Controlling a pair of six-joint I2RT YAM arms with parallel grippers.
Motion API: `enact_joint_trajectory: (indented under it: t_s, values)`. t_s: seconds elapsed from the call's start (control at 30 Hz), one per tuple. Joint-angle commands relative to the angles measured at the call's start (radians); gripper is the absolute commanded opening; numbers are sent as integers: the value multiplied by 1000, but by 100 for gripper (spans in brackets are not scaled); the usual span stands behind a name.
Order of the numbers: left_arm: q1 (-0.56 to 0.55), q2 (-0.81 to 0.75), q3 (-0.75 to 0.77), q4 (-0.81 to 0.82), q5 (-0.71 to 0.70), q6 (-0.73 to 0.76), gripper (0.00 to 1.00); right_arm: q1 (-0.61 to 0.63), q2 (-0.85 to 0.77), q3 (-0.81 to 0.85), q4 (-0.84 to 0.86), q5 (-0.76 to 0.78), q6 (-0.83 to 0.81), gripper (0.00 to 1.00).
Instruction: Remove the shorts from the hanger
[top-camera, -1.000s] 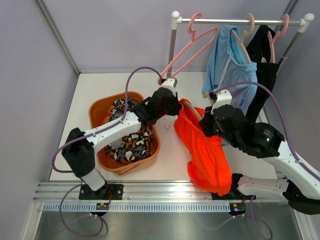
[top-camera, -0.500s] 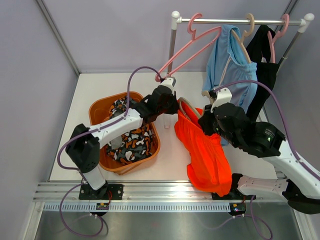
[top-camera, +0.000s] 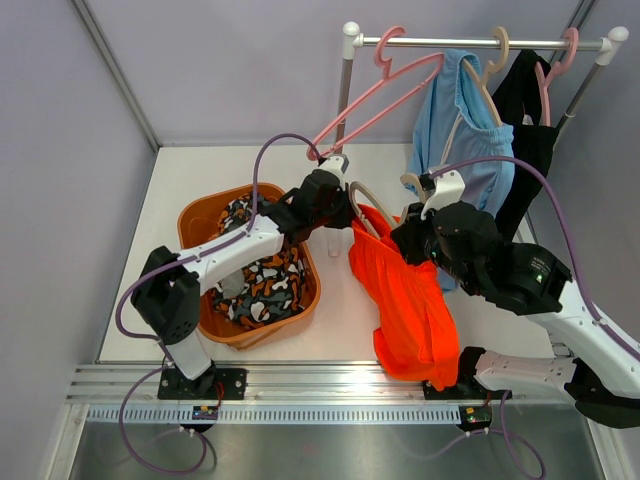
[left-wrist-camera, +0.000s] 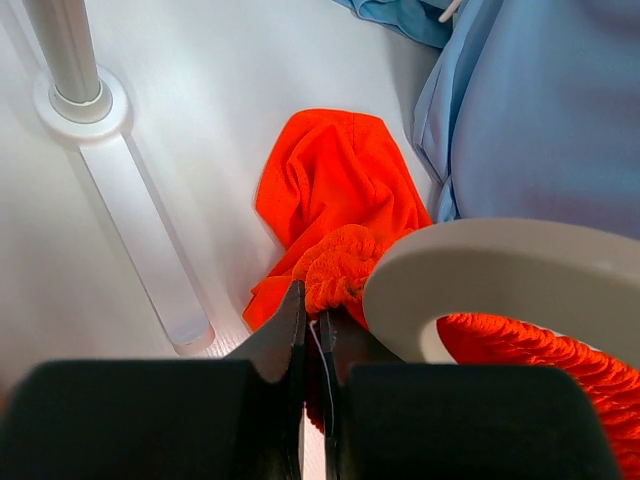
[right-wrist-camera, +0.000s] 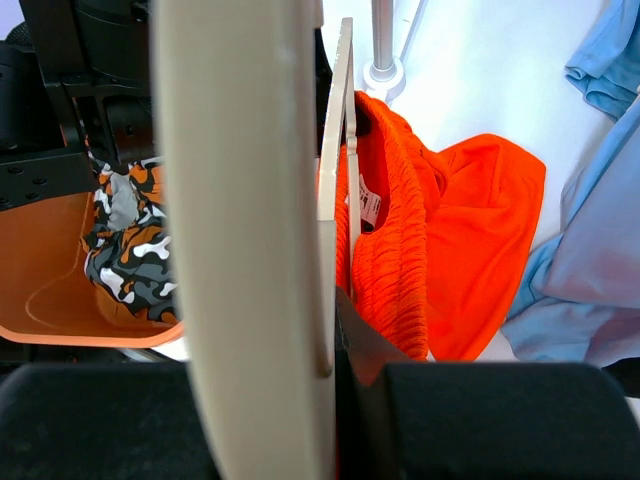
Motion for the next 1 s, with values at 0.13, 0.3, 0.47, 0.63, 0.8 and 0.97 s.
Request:
enact_joint_trajectory:
  t_s: [0.13, 0.3, 0.47, 0.63, 0.8, 0.97]
  values:
    - [56, 10, 15, -37, -77, 69, 0, 20, -52, 38, 85, -64, -3, 0]
    - [57, 13, 43, -84, -96, 104, 0, 18, -55, 38, 87, -70, -6, 0]
    - [82, -4, 43, -99, -126, 92, 0, 20, -67, 35, 74, -70, 3, 0]
    - [86, -1, 55, -122, -129, 102, 0, 20, -104, -2, 77, -52, 26, 0]
    - [92, 12, 70, -145, -129, 115, 0, 20, -121, -19, 80, -38, 30, 0]
    - [63, -62, 26, -130, -52, 98, 0, 20, -127, -6, 74, 27, 18, 0]
